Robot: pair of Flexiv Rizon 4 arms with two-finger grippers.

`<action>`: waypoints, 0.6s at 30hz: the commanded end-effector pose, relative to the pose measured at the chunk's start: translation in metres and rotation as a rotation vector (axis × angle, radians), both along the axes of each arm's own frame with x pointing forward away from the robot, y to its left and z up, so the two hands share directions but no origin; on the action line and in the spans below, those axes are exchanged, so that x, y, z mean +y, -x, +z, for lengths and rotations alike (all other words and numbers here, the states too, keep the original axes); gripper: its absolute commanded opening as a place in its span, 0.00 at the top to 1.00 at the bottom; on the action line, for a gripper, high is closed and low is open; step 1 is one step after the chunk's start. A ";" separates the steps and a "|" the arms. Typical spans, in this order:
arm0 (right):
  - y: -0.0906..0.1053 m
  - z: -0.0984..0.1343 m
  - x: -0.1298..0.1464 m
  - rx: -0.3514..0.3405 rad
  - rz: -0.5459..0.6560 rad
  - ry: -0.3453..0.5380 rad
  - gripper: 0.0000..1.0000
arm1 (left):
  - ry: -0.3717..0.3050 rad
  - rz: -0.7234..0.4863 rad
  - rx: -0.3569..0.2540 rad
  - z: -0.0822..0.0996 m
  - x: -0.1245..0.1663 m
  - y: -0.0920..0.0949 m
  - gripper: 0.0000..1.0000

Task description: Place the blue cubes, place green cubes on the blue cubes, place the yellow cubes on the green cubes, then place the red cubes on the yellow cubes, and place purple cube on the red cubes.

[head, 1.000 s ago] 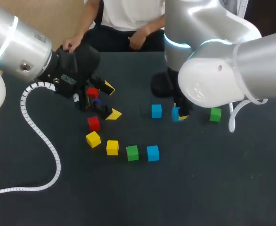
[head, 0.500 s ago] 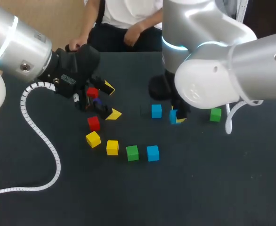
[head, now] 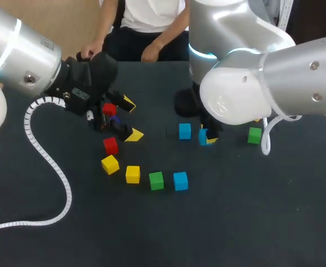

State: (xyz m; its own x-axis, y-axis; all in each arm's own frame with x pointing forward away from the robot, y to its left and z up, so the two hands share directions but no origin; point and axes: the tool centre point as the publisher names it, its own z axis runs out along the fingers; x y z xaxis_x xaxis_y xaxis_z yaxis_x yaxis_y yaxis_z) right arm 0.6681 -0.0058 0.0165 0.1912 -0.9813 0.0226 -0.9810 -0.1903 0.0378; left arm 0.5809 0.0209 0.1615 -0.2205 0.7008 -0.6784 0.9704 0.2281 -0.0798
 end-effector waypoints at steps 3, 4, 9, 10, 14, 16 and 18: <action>-0.009 -0.001 0.001 0.011 0.000 0.003 1.00 | -0.005 -0.001 0.003 0.000 -0.001 -0.002 0.00; -0.009 -0.001 0.002 0.012 0.001 0.004 1.00 | -0.005 -0.001 0.003 0.000 -0.001 -0.002 0.00; -0.008 -0.003 0.003 0.016 0.004 0.002 1.00 | -0.005 -0.001 0.003 0.000 -0.001 -0.002 0.00; -0.008 -0.004 0.002 0.017 0.003 0.002 1.00 | -0.005 -0.001 0.003 0.000 -0.001 -0.002 0.00; -0.009 -0.005 0.003 0.019 0.002 0.003 1.00 | -0.005 -0.001 0.003 0.000 -0.001 -0.002 0.00; -0.010 -0.005 0.005 0.020 0.003 0.003 1.00 | -0.005 -0.001 0.003 0.000 -0.001 -0.002 0.00; -0.010 -0.006 0.006 0.023 0.006 0.002 1.00 | -0.005 -0.001 0.003 0.000 -0.001 -0.002 0.00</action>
State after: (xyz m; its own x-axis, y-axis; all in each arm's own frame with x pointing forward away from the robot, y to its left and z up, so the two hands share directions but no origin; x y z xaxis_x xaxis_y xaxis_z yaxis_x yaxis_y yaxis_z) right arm 0.6762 -0.0015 0.0116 0.1963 -0.9803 0.0201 -0.9793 -0.1950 0.0543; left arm 0.5809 0.0209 0.1615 -0.2205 0.7008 -0.6784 0.9704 0.2281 -0.0798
